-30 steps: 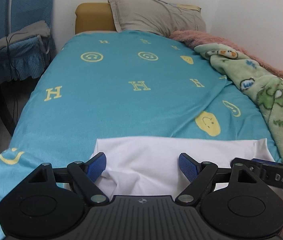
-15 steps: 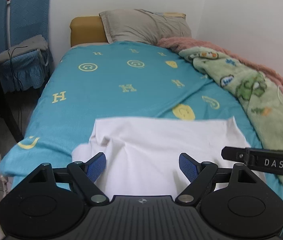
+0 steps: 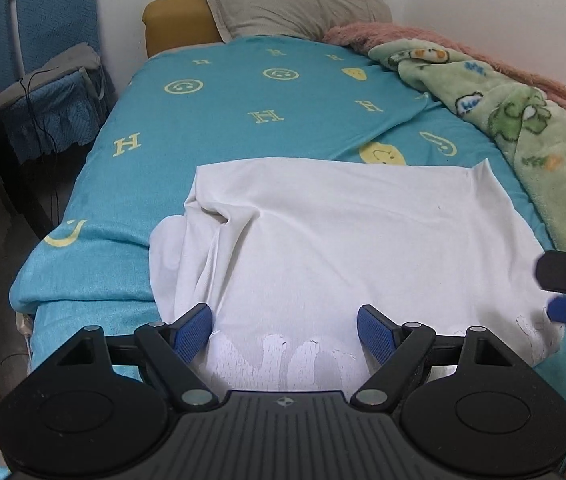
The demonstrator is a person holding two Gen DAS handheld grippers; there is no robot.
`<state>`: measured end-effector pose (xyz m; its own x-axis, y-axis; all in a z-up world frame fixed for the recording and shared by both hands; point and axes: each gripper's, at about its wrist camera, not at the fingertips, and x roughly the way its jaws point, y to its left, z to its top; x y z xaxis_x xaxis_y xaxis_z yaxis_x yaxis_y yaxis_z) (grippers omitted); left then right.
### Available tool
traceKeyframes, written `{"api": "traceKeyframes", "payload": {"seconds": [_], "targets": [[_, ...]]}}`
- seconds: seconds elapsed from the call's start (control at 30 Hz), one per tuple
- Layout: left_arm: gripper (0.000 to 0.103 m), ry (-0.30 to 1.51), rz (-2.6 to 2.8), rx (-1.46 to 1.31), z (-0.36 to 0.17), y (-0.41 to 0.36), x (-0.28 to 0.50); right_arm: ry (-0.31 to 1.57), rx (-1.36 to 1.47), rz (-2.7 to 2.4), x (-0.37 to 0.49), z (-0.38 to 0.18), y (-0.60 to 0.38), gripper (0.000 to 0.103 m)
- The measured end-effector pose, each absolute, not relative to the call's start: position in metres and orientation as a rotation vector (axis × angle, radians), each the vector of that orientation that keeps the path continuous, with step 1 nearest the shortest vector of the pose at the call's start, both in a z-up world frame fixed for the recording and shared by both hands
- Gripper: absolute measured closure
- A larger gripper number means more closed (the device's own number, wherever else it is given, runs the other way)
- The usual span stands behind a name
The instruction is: Fold clothes
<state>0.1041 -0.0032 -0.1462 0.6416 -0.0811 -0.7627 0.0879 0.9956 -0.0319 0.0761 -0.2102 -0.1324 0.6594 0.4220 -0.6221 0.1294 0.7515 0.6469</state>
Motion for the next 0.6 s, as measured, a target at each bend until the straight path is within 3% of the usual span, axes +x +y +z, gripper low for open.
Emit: {"api": "traceKeyframes", "payload": {"seconds": [0.03,0.07,0.47,0.5,0.53,0.6], "targets": [[0.021,0.871,-0.097,0.006,-0.146,-0.003,0.104,0.859,0.782,0.191,0.072,-0.135,-0.215,0.019],[0.021,0.874,-0.097,0.003,-0.146,-0.003,0.105,0.866,0.845,0.198,0.068,-0.137,-0.219,0.017],[0.021,0.854,-0.111,-0.167,-0.124,0.013,0.106,0.966,1.250,-0.003,0.058,-0.199,-0.241,0.017],[0.021,0.843,-0.129,-0.206,-0.118,0.015,0.104,0.957,1.265,-0.031,0.058,-0.203,-0.243,0.019],[0.021,0.833,-0.149,-0.244,-0.112,0.017,0.102,0.947,1.273,-0.052,0.059,-0.206,-0.244,0.028],[0.021,0.824,-0.208,-0.325,-0.103,0.019,0.097,0.932,1.276,-0.089,0.061,-0.210,-0.245,0.031]]}}
